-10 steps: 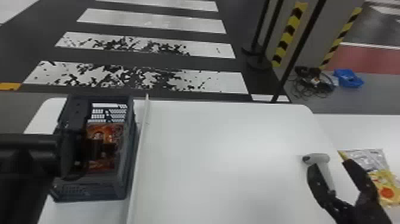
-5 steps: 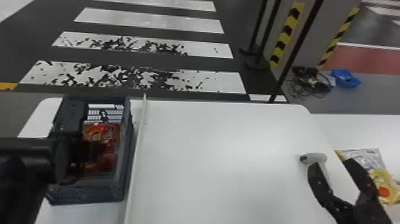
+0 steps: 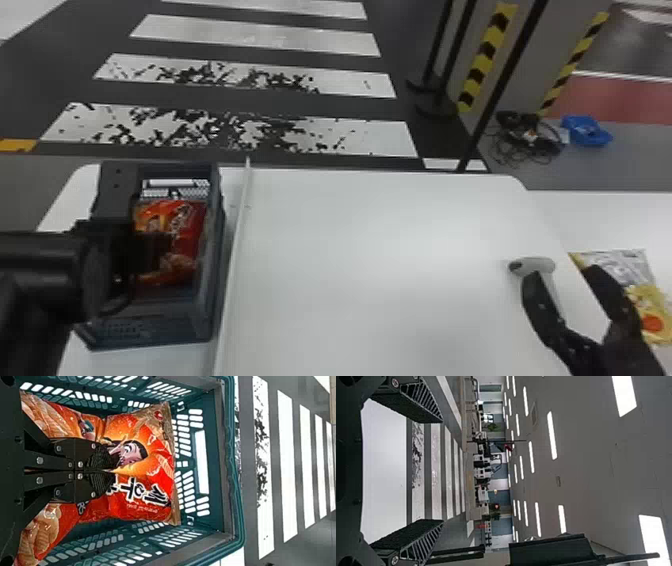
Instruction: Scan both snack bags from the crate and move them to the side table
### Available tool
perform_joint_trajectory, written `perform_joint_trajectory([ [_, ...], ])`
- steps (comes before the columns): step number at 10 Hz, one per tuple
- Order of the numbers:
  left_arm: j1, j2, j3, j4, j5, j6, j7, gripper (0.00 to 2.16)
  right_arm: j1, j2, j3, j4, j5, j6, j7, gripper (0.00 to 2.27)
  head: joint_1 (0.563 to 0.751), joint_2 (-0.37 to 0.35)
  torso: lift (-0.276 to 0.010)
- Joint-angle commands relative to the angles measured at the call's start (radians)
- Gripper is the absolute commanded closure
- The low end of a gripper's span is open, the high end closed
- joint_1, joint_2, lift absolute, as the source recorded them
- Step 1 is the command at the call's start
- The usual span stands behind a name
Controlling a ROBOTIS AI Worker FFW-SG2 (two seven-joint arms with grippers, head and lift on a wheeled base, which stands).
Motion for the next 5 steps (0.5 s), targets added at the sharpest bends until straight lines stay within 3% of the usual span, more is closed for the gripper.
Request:
perform_joint_trajectory([
  [1,0.013,-0.001,0.002,-0.034,0.006,0.003,0.000,1.89,0.000,0.002,0.000,-0.001,0.000,0.000,0.001,0.10,0.695,-0.139,-0.095],
  [5,0.061,-0.001,0.011,-0.167,0.031,0.009,0.009,1.89,0.003,0.003,0.000,-0.003,0.002,0.000,0.001,0.10,0.695,-0.149,-0.095],
])
